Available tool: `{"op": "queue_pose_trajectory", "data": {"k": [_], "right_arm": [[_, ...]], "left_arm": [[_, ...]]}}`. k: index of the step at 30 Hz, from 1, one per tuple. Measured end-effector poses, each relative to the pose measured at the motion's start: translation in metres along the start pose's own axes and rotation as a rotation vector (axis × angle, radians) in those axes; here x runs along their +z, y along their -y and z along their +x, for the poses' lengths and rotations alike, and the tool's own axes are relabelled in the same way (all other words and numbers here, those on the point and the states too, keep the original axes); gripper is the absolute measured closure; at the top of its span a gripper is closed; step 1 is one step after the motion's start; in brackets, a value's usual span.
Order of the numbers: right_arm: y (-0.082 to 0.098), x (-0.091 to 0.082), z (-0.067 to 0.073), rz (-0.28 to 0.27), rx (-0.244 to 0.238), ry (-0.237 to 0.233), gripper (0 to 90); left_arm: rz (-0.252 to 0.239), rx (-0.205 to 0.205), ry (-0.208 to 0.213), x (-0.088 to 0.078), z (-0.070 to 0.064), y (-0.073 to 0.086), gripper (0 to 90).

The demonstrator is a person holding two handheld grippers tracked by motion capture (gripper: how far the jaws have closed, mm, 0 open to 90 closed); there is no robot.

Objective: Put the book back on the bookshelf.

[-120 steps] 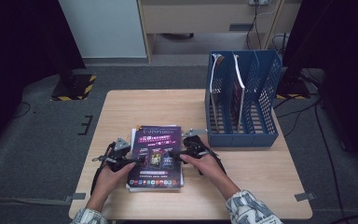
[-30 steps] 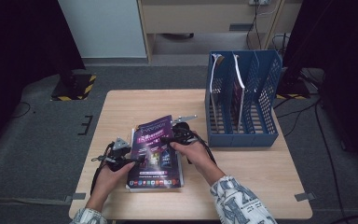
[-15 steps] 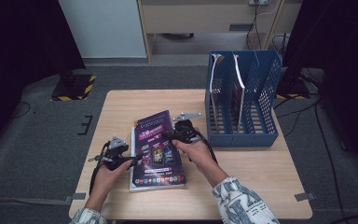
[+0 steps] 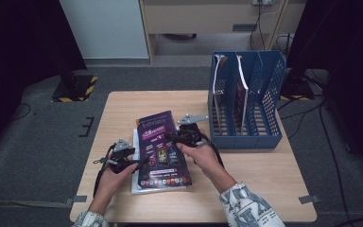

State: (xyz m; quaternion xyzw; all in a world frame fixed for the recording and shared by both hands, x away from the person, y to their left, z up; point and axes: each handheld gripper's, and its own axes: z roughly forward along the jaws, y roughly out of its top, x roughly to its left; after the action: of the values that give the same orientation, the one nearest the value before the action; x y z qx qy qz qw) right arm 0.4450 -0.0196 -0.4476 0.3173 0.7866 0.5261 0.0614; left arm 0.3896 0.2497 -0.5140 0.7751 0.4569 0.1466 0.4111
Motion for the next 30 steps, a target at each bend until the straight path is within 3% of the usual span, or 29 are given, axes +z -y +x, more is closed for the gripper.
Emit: {"op": "queue_pose_trajectory", "data": {"k": [13, 30], "right_arm": [[0.0036, -0.0029, -0.0067, -0.032, 0.017, 0.004, 80.9], [-0.0012, -0.0095, -0.0016, -0.081, -0.015, -0.02, 82.2]], "left_arm": [[0.025, 0.024, 0.025, 0.0048, -0.0039, 0.0009, 19.0], [0.007, 0.003, 0.083, 0.0092, -0.0034, 0.0009, 15.8]]}}
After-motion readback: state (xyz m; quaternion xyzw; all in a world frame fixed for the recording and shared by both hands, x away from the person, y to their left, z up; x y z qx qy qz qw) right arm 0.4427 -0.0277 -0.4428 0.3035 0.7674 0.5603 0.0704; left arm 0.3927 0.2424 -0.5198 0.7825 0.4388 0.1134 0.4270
